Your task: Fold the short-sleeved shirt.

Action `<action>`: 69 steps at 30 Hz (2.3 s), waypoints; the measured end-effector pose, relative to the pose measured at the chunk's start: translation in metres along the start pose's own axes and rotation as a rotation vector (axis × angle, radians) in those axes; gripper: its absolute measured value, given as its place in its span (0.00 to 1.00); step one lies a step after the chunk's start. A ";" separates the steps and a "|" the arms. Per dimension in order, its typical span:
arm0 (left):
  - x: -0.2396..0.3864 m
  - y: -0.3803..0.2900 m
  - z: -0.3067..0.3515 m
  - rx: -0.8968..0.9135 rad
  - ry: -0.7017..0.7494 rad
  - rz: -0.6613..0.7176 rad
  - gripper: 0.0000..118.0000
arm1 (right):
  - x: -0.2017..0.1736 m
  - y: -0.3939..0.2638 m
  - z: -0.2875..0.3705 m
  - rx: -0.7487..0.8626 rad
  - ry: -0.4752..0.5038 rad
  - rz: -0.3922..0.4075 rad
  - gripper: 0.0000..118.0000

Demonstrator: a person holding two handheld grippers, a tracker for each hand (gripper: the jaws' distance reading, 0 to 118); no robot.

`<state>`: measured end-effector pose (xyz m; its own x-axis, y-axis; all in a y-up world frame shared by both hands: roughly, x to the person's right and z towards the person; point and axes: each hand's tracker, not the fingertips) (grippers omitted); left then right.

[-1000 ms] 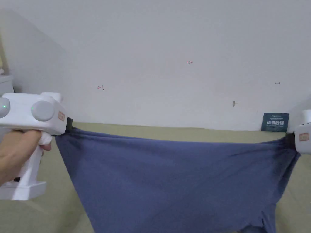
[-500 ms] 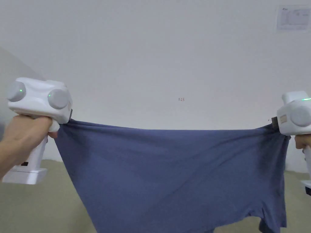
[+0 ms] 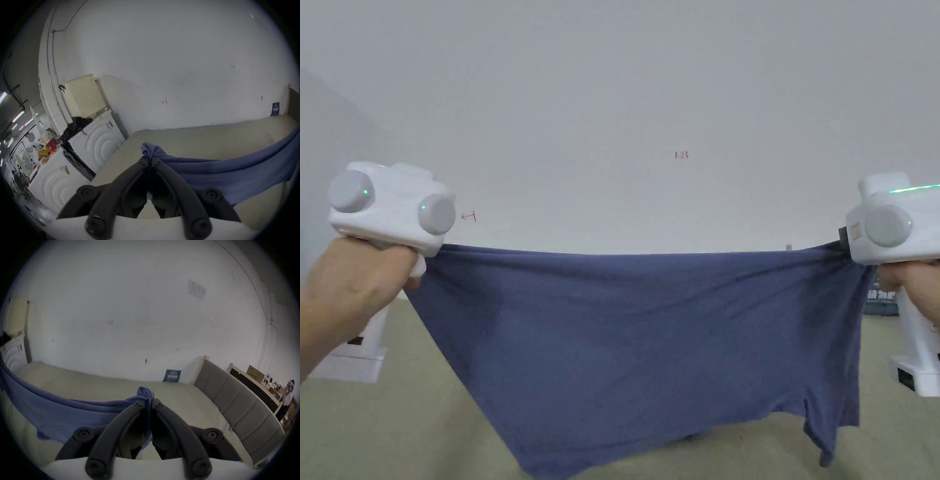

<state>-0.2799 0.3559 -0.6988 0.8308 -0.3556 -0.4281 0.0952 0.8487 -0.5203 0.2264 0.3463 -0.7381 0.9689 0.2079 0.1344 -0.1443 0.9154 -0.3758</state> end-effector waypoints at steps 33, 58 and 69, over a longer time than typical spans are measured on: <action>-0.080 -0.348 0.202 -0.250 -0.376 0.013 0.02 | 0.083 -0.337 0.252 -0.323 0.111 -0.059 0.05; -0.105 -0.414 0.233 -0.283 -0.422 0.111 0.63 | -0.001 -0.369 0.323 -0.277 0.241 -0.001 0.19; -0.120 -0.439 0.235 -0.299 -0.480 0.088 0.00 | -0.131 -0.382 0.355 -0.196 0.457 0.065 0.00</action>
<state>-0.2922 0.1174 -0.2454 0.9911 -0.0115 -0.1323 -0.0872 0.6948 -0.7139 0.0828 0.0921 -0.2864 0.9544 0.0498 -0.2944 -0.2093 0.8147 -0.5407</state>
